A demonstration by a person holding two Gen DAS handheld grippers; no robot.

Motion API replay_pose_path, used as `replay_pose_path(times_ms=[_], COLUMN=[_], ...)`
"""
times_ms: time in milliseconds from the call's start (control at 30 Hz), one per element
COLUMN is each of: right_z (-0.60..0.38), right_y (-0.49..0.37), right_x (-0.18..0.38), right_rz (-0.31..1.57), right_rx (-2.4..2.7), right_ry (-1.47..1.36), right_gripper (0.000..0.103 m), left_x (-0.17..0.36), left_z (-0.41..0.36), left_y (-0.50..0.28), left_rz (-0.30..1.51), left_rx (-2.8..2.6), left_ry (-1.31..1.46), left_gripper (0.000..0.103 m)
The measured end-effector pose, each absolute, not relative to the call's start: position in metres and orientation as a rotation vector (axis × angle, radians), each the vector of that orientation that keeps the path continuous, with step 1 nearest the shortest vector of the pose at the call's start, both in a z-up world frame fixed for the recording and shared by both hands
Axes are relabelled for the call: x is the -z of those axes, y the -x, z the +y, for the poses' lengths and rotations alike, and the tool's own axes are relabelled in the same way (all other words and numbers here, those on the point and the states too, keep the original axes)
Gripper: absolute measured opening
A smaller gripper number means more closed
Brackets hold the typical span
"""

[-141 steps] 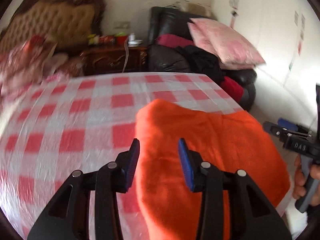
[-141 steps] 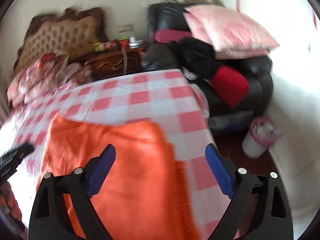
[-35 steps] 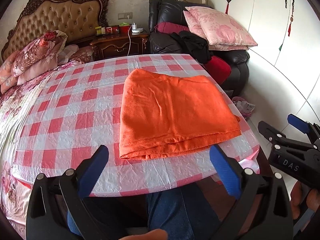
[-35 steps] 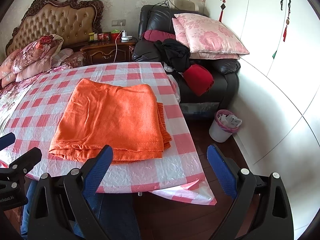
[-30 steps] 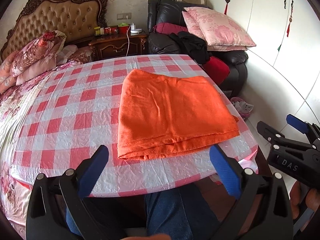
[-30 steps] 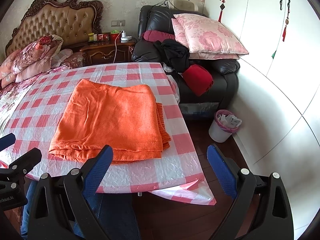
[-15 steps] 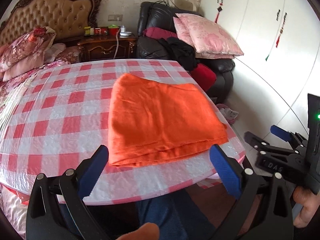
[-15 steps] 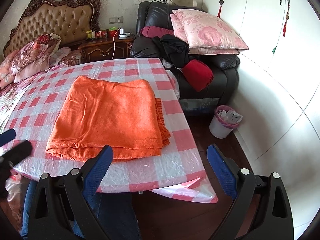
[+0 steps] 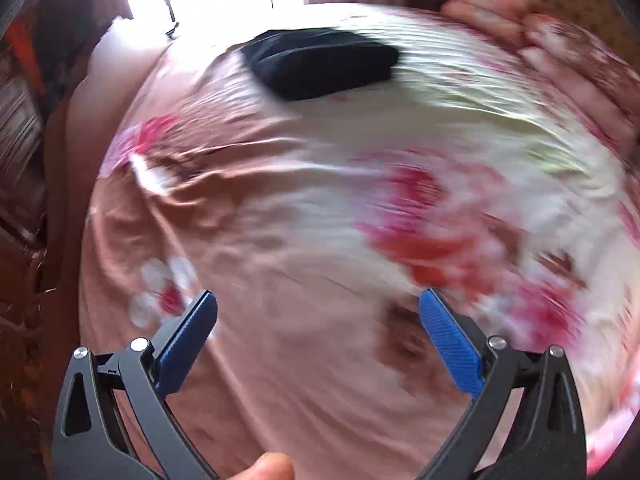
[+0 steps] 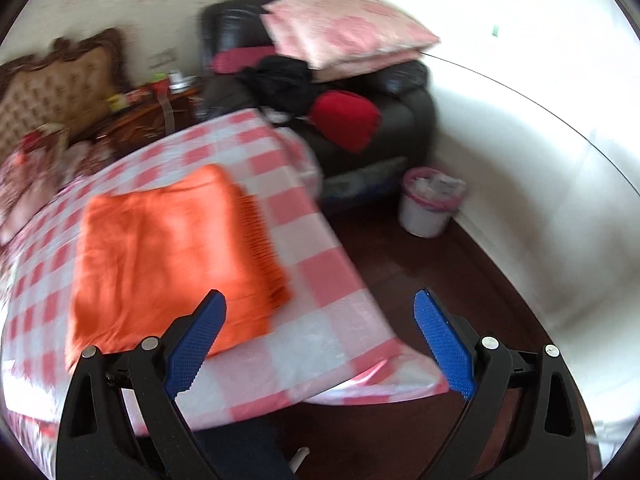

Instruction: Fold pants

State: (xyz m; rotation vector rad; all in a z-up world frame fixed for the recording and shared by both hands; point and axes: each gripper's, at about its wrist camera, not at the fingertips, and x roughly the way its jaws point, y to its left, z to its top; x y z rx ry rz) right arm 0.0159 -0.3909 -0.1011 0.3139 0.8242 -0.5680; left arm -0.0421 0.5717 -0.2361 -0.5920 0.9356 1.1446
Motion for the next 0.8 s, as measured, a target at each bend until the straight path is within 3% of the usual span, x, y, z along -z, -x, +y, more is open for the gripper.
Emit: replay_pose_path(times_ms=[133, 300, 800], right_z=[-0.418, -0.459, -0.470], right_y=[-0.026, -0.057, -0.165], right_x=[0.108, 0.130, 0.179], right_rz=[0.802, 0.774, 0.869], right_rx=[0.661, 0.790, 0.671], right_ry=[-0.358, -0.383, -0.218], right_gripper=[0.092, 0.092, 0.091], left_x=[0.289, 0.291, 0.294], left_z=[0.652, 0.633, 0.634], left_y=[0.091, 0.088, 0.091], left_rz=[0.911, 0.820, 0.799], left_rx=[-1.266, -1.309, -1.289], left_ry=[0.728, 0.574, 0.614], left_gripper=[0.102, 0.102, 0.102])
